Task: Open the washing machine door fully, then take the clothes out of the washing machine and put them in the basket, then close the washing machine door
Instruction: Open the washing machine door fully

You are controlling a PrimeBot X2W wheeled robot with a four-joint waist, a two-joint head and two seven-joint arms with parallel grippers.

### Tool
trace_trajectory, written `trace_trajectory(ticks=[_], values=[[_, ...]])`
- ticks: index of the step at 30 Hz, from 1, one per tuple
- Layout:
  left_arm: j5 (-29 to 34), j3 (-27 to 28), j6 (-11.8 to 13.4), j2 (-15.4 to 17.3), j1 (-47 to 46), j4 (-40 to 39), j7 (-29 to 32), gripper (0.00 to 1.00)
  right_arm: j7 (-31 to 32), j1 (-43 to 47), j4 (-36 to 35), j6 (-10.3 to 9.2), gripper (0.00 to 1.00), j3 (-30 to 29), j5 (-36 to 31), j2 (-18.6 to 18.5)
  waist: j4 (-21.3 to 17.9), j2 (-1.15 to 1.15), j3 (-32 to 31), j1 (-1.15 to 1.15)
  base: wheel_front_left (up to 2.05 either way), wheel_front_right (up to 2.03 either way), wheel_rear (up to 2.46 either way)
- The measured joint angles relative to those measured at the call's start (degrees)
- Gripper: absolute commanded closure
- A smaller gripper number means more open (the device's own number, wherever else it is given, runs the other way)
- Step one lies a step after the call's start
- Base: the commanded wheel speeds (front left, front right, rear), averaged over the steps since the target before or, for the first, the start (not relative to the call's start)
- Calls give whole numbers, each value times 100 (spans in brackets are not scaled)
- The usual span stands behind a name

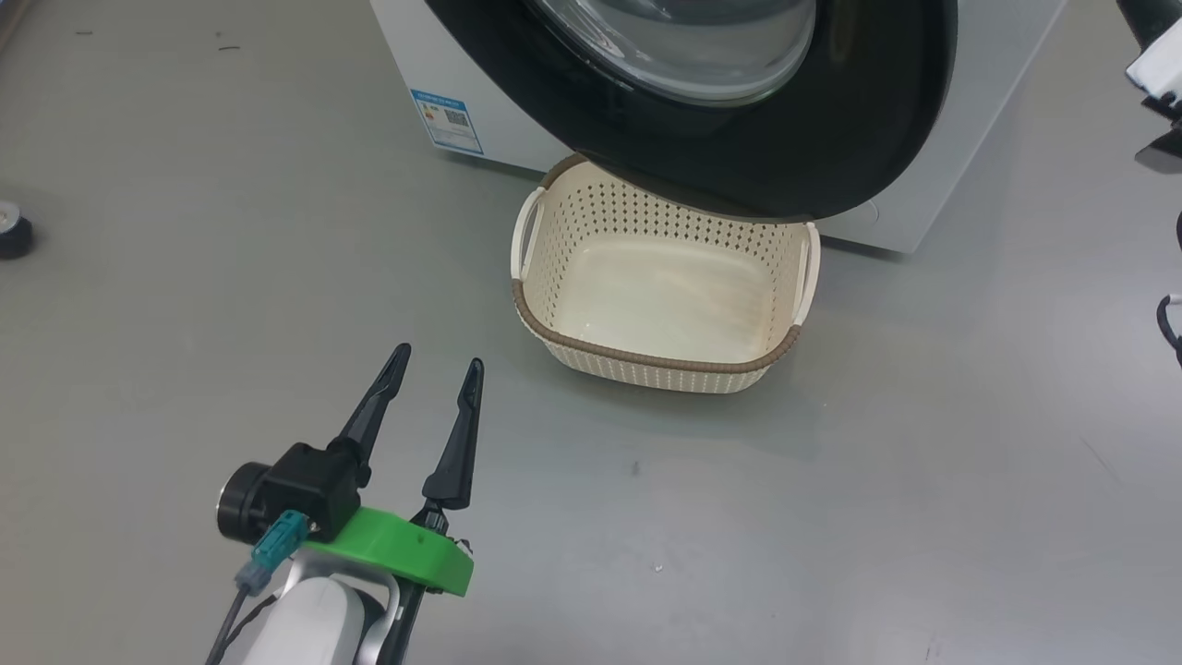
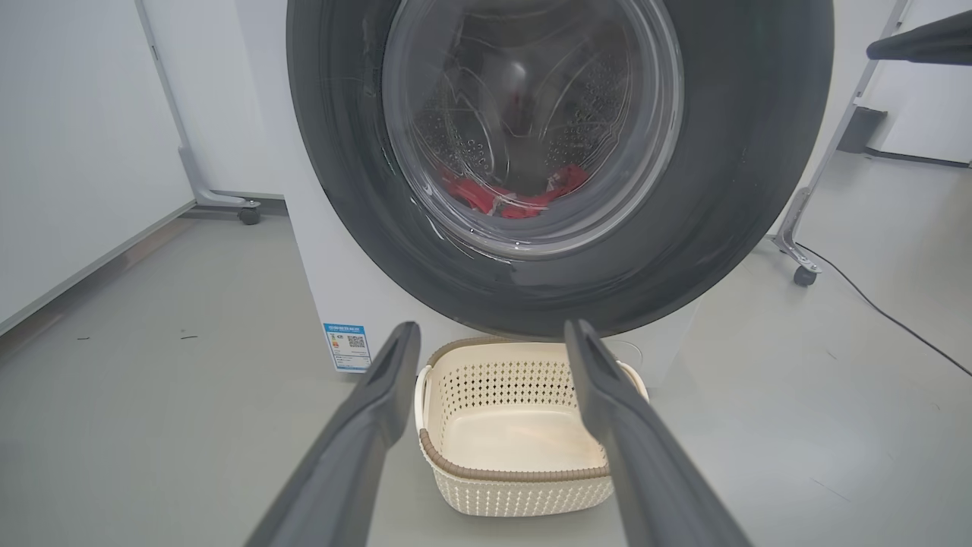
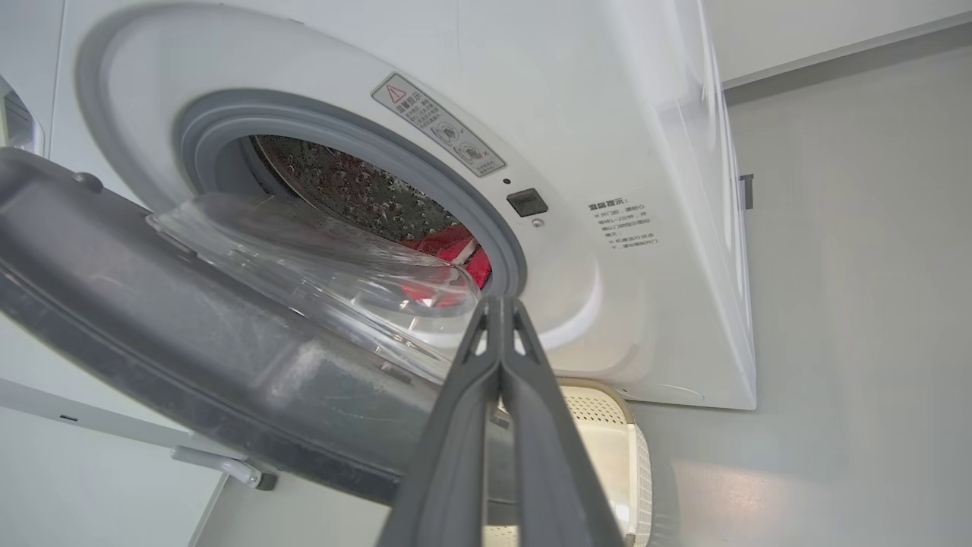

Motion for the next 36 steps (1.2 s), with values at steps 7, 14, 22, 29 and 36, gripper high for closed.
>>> trace_trajectory(ticks=[7,14,22,29,36], values=[[10,229,-4,3,138,-9,0,0,-768,595,-595,-7,100,508,-533,-15,-186,0,-240,0,0,0,0],[76,534,-5,4,216,-54,0,0,-1370,1484,-1021,-7,100,849,-587,159,-417,0,-447,0,0,0,0],[204,694,-56,5,363,-56,0,0,-2168,2435,-1277,-7,100,1069,-842,136,-660,0,-667,0,0,0,0],[280,834,-107,5,508,-57,0,0,-2880,3093,-1488,-7,100,1114,-1105,136,-838,0,-844,0,0,0,0],[322,909,-152,8,605,-79,0,0,-3508,3604,-1661,-62,100,1066,-1350,145,-969,0,-963,0,0,0,0]])
